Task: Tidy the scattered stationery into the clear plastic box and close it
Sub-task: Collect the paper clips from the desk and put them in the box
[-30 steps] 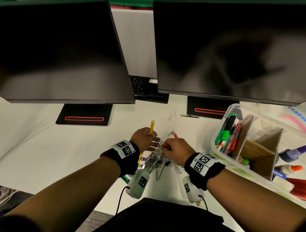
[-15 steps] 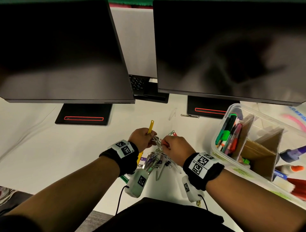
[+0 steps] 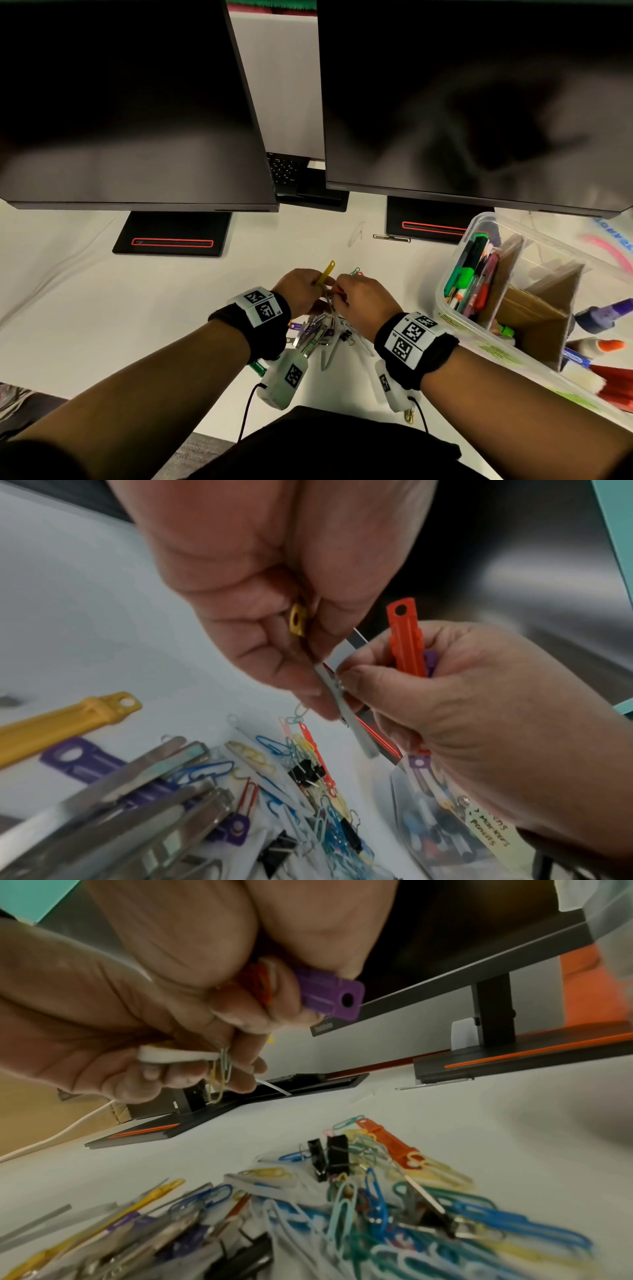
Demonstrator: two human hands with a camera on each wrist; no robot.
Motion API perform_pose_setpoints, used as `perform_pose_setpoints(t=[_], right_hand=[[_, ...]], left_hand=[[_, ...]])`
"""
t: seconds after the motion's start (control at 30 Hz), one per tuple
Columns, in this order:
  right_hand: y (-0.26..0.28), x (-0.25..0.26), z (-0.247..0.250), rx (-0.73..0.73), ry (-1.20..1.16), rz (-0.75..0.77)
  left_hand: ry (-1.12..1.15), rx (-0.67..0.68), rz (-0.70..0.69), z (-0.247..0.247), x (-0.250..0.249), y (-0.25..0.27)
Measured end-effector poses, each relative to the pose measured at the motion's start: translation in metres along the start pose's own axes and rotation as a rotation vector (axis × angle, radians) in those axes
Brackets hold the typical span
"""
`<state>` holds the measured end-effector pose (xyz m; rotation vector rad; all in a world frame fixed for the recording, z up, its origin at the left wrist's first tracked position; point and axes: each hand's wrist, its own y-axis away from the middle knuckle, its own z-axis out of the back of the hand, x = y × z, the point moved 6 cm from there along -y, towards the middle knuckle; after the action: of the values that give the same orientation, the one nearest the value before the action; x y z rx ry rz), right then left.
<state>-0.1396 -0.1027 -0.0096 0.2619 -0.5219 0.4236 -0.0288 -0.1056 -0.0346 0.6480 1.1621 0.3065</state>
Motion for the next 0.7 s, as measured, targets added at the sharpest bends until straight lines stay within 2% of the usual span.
perform_pose_setpoints(t=[0.17, 0.33, 0.47, 0.6, 0.7], right_hand=[[0.0, 0.003, 0.001, 0.015, 0.102, 0.002], [0.004, 0.001, -0.004, 0.088, 0.195, 0.005], [0.007, -0.007, -0.013, 0.211, 0.228, 0.03], [0.011, -0.029, -0.02, 0.299, 0.274, -0.078], [0.009, -0.05, -0.009, 0.187, 0.238, -0.208]], left_hand=[[-0.105, -0.011, -0.017, 0.0, -0.002, 0.001], [-0.017, -0.053, 0.025, 0.007, 0.005, -0.003], [0.087, -0.147, 0.027, 0.022, 0.014, -0.005], [0.108, -0.23, 0.143, 0.042, 0.035, -0.011], [0.191, -0.252, 0.238, 0.05, 0.047, -0.008]])
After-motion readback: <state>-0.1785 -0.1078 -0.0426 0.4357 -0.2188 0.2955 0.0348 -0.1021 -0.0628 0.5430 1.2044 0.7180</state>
